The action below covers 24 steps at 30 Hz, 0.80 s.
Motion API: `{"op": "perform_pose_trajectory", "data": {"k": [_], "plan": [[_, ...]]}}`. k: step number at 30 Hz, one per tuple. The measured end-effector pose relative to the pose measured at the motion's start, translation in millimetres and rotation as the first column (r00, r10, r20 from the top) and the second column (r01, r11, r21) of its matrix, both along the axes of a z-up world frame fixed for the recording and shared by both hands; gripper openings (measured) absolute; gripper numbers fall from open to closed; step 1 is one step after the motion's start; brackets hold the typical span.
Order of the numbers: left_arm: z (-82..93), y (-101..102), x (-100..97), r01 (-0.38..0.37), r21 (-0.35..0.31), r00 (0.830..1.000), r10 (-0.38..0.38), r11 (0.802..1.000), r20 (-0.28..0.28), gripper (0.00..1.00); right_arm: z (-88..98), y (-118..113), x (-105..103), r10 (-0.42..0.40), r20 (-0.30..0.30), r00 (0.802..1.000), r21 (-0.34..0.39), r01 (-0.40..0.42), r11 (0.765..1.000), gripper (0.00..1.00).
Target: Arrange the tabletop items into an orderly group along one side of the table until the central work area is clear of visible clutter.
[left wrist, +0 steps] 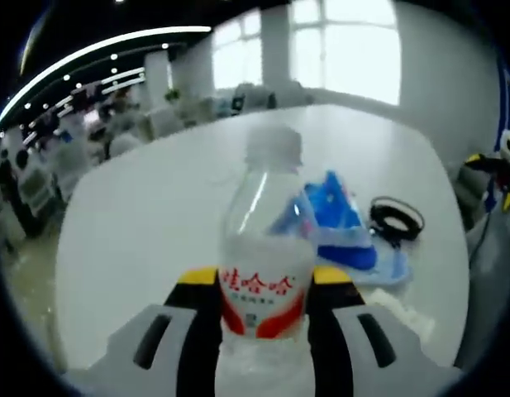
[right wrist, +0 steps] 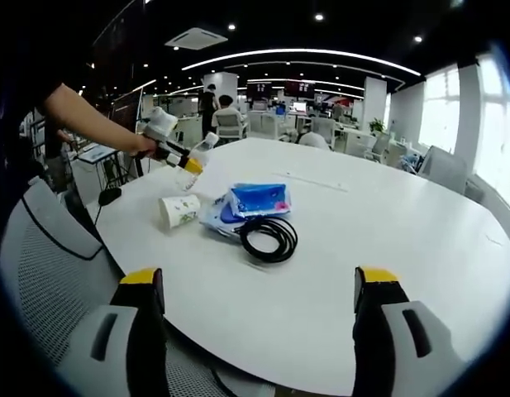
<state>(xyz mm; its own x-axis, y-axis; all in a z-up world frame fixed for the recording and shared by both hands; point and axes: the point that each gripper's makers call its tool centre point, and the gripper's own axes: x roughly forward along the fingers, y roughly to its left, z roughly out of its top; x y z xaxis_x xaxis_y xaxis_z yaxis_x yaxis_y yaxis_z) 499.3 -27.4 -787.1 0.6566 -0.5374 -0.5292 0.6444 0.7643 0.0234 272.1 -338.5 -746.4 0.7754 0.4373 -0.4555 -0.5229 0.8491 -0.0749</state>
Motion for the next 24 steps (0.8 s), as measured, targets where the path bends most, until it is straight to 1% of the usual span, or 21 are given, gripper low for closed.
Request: {"op": "perform_pose_trajectory", "data": {"k": [4, 6, 8, 10, 12, 14, 18, 21, 23, 24], "plan": [[3.5, 2, 0.8, -0.041, -0.021, 0.999, 0.042, 0.999, 0.033, 0.36, 0.2, 0, 1, 0.0, 0.0, 1.0, 0.001, 0.0, 1.0, 0.95], [5.8, 5, 2.6, -0.073, -0.042, 0.996, 0.075, 0.996, 0.044, 0.36, 0.3, 0, 1, 0.0, 0.001, 1.0, 0.0, 0.0, 1.0, 0.95], [8.1, 9, 5.4, -0.122, -0.065, 0.99, 0.126, 0.99, 0.061, 0.36, 0.4, 0, 1, -0.001, 0.001, 1.0, 0.001, 0.001, 1.0, 0.94], [6.6, 11, 5.3, -0.137, -0.073, 0.988, 0.141, 0.988, 0.066, 0.36, 0.7, 0, 1, -0.001, 0.002, 1.0, 0.002, 0.001, 1.0, 0.94], [3.2, 14, 5.5, -0.17, -0.085, 0.982, 0.176, 0.982, 0.064, 0.36, 0.8, 0, 1, -0.001, 0.002, 1.0, 0.002, 0.001, 1.0, 0.94], [0.2, 15, 5.1, -0.188, -0.09, 0.979, 0.195, 0.978, 0.064, 0.36, 0.9, 0, 1, -0.001, 0.003, 1.0, 0.002, 0.001, 1.0, 0.94], [-0.6, 19, 4.4, -0.233, -0.106, 0.965, 0.243, 0.967, 0.096, 0.37, 1.7, 0, 2, -0.006, 0.006, 1.0, 0.004, 0.006, 1.0, 0.94], [-2.9, 24, 5.7, -0.26, -0.122, 0.956, 0.273, 0.958, 0.105, 0.37, 1.8, 0, 2, -0.006, 0.007, 1.0, 0.005, 0.006, 1.0, 0.94], [-0.3, 28, 6.7, -0.278, -0.127, 0.946, 0.295, 0.952, 0.136, 0.37, 1.9, 0, 2, -0.006, 0.008, 1.0, 0.004, 0.006, 1.0, 0.94], [0.7, 30, 7.4, -0.291, -0.145, 0.94, 0.311, 0.946, 0.141, 0.37, 2.0, 0, 2, -0.007, 0.009, 1.0, 0.005, 0.007, 1.0, 0.94]]}}
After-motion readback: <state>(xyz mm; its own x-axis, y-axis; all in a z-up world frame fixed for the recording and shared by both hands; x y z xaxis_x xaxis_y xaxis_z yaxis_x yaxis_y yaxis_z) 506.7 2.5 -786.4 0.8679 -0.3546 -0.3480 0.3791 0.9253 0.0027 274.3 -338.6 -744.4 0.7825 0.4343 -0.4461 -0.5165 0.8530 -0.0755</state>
